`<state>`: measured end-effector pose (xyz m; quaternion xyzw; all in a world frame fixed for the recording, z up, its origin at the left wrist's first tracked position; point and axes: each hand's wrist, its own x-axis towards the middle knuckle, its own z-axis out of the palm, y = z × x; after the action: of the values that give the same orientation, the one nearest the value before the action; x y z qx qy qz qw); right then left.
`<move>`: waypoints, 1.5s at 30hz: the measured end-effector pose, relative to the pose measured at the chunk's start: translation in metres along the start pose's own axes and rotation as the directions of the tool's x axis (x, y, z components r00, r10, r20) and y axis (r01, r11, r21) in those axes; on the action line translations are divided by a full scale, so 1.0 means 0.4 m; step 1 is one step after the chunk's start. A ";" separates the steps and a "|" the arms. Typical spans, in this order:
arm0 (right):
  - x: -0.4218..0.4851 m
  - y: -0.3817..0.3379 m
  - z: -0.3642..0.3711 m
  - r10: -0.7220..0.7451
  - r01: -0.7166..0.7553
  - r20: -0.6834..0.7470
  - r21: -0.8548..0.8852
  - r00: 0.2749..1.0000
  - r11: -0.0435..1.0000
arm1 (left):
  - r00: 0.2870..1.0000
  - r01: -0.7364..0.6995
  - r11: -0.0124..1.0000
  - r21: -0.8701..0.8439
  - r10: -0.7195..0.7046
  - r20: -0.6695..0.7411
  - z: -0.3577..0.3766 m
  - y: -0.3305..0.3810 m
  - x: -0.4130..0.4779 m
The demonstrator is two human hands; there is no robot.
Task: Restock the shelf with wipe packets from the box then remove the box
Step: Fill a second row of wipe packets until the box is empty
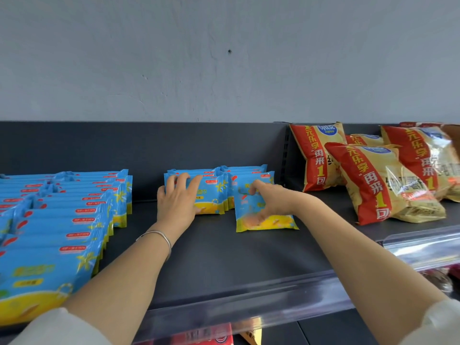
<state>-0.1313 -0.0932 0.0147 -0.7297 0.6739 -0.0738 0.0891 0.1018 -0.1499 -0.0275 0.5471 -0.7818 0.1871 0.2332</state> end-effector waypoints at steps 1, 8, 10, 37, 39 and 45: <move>0.001 -0.002 0.006 -0.005 0.002 -0.091 -0.027 0.996 1.000 | 1.000 -0.001 1.000 -0.007 0.001 -0.003 -0.001 0.000 0.000; 0.026 -0.027 0.024 -0.092 0.045 -0.398 -0.126 0.913 0.991 | 1.000 -0.009 1.000 -0.018 0.008 -0.025 -0.002 -0.008 -0.004; 0.037 -0.034 0.025 -0.102 0.052 -0.404 -0.132 0.909 0.990 | 1.000 -0.008 1.000 -0.009 0.008 -0.020 -0.002 -0.012 -0.005; 0.017 -0.070 0.043 -0.048 -0.097 -0.497 -0.261 0.866 0.960 | 0.998 -0.049 0.999 0.007 0.049 -0.026 -0.037 0.023 -0.021; 0.003 -0.077 0.047 -0.030 -0.108 -0.503 -0.243 0.864 0.964 | 0.996 -0.075 0.997 -0.029 0.073 -0.044 -0.046 0.033 -0.022; -0.068 -0.099 0.054 0.020 -0.164 -0.556 -0.210 0.831 0.964 | 0.967 -0.252 0.957 -0.147 0.243 -0.076 -0.089 0.096 -0.010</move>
<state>-0.0903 -0.0625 0.0031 -0.6496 0.7094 -0.1902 -0.1966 0.0725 -0.1148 -0.0018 0.4196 -0.8494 0.1687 0.2720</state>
